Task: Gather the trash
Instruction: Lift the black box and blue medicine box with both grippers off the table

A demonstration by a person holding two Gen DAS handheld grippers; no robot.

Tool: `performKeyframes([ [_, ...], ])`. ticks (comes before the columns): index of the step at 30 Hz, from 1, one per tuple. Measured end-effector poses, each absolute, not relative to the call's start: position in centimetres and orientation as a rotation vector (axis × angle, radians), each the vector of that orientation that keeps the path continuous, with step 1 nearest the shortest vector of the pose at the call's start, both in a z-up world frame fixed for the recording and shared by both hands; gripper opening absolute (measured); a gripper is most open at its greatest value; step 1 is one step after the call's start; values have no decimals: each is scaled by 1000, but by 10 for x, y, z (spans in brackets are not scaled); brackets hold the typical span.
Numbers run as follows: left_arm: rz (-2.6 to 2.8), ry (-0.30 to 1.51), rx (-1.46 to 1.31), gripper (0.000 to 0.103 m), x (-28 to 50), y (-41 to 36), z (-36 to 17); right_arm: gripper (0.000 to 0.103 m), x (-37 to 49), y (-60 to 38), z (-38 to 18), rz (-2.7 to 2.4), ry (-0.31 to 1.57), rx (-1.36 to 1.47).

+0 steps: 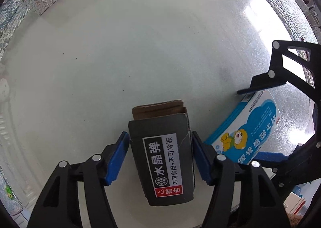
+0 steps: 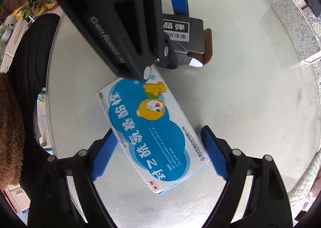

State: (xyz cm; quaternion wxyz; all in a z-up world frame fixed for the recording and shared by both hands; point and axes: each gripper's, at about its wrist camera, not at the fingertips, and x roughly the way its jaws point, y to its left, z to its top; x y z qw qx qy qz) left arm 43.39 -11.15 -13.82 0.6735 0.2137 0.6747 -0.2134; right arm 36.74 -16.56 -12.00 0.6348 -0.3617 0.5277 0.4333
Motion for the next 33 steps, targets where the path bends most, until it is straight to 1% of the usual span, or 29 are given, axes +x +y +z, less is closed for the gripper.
performKeyframes([
  [1,-474,1527,467,54,435,-111,-138,66,367,-166,-119,968,1213,-813],
  [7,-417,1529,432,54,436,-97,-133,65,353,-174,-118,730,1222,-651],
  [10,-425,1513,400,53,431,-84,-120,65,330,-171,-114,604,1184,-630],
  [14,-429,1473,387,52,398,-71,-93,63,302,-167,-102,542,1171,-501],
  [16,-431,1453,393,52,382,-61,-80,63,295,-162,-89,516,1141,-494],
  [21,-446,1451,346,51,356,-44,-74,62,279,-152,-90,441,1142,-502],
  [25,-452,1458,301,51,358,-31,-77,61,273,-149,-88,410,1143,-501],
  [33,-469,1414,308,51,346,-25,-56,61,272,-150,-67,376,1105,-513],
])
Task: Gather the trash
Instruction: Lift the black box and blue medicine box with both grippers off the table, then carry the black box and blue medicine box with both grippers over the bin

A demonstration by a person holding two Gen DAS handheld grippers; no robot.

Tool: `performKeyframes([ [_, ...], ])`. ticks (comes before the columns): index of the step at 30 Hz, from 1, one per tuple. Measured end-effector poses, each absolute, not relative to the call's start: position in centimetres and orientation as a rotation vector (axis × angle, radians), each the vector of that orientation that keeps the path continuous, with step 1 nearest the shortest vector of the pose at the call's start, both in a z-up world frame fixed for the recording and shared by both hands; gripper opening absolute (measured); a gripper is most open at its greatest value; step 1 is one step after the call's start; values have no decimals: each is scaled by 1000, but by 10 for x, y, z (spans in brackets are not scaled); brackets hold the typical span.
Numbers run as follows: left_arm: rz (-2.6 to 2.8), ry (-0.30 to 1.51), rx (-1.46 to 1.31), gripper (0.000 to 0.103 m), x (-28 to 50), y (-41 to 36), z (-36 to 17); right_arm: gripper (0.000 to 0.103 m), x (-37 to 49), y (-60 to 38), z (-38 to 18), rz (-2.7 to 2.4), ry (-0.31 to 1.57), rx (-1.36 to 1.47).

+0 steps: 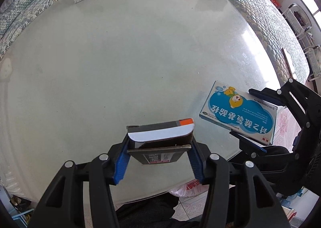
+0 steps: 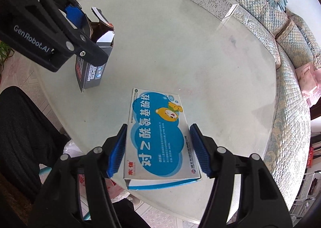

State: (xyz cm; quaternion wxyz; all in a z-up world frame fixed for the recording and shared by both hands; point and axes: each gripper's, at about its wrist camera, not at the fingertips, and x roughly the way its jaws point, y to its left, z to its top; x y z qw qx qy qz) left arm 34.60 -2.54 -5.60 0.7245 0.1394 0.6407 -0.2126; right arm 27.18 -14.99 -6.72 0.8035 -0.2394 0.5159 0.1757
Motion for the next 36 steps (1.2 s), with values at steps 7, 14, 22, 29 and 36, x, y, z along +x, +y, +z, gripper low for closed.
performKeyframes([
  [7,-477,1381,332,51,334,-48,-49,61,255,-148,-39,361,1061,-548],
  [14,-502,1327,355,51,294,-47,-27,61,221,-144,-20,362,1041,-546],
  [22,-529,1298,379,51,242,-46,-18,61,178,-138,-10,367,1027,-545],
  [29,-558,1306,353,51,206,-40,-32,61,142,-131,-19,376,1048,-552],
  [36,-552,1345,329,51,184,-33,-58,61,113,-126,-32,387,1068,-552],
])
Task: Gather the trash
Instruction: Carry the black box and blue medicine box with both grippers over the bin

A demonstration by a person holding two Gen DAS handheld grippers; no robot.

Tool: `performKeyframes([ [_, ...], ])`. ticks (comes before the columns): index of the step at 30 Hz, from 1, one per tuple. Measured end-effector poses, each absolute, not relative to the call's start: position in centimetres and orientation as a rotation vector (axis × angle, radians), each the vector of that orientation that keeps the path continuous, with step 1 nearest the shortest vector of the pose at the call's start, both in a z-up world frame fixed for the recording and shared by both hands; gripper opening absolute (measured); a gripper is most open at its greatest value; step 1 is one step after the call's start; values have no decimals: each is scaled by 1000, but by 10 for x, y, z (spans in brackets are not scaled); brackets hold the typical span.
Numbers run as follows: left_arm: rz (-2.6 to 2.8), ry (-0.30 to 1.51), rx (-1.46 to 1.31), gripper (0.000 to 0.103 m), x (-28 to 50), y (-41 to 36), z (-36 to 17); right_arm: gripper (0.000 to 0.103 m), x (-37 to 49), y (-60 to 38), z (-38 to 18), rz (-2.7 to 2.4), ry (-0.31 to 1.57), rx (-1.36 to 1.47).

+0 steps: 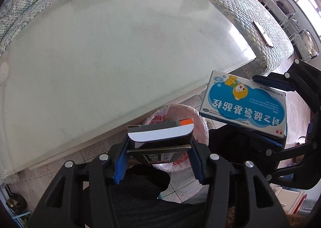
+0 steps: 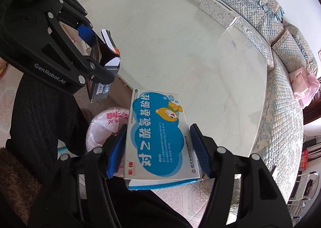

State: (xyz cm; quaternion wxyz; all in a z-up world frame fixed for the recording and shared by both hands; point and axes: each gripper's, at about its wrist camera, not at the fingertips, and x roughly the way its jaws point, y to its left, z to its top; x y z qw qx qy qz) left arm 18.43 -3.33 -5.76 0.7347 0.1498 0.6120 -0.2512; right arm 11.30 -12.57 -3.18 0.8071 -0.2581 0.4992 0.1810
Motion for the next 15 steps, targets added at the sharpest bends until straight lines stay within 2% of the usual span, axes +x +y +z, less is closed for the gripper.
performKeyframes([
  [15,-598,1357,361,51,150,-47,-90,61,83,-126,-70,395,1136,-550],
])
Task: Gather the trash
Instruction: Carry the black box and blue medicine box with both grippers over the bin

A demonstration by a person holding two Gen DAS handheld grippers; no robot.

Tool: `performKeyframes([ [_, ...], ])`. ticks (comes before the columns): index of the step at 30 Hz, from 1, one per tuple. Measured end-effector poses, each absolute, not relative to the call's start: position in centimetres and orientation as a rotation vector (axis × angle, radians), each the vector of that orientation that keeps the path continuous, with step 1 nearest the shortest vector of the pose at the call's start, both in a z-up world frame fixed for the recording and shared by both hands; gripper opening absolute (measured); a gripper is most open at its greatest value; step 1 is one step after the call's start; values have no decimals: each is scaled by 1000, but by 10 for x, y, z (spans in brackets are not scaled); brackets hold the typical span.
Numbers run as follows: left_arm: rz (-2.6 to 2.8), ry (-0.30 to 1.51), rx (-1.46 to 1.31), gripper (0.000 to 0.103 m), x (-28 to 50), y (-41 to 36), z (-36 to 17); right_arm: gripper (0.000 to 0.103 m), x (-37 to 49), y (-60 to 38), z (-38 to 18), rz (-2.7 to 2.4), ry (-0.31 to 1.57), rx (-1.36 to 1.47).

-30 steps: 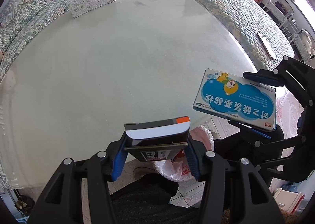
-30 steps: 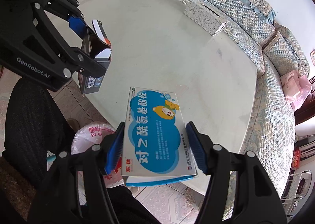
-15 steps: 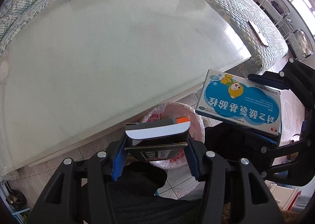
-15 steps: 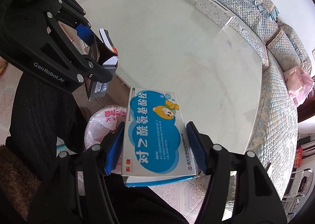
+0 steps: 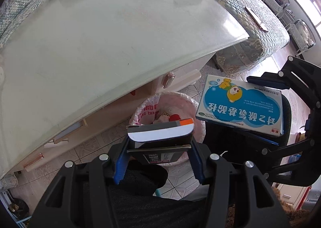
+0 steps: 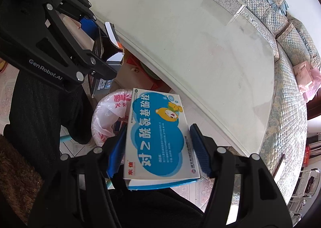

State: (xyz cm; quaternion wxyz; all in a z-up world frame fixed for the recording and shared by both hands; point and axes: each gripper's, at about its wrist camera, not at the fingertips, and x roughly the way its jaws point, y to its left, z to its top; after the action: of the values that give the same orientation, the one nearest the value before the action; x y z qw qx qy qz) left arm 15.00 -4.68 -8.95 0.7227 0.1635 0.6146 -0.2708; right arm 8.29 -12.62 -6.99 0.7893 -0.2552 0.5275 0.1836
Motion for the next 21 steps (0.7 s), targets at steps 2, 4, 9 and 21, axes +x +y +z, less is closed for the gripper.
performKeyframes([
  [2,-605,1363,360,51,148,-45,-95,61,81,-126,-76,397,1145,-554],
  [4,-613,1370,363,51,146,-45,-101,61,79,-126,-83,401,1162,-548],
  [9,-635,1392,387,51,141,-52,-119,61,80,-124,-99,411,1191,-536],
  [21,-649,1454,382,51,143,-56,-168,61,89,-126,-142,420,1246,-492],
])
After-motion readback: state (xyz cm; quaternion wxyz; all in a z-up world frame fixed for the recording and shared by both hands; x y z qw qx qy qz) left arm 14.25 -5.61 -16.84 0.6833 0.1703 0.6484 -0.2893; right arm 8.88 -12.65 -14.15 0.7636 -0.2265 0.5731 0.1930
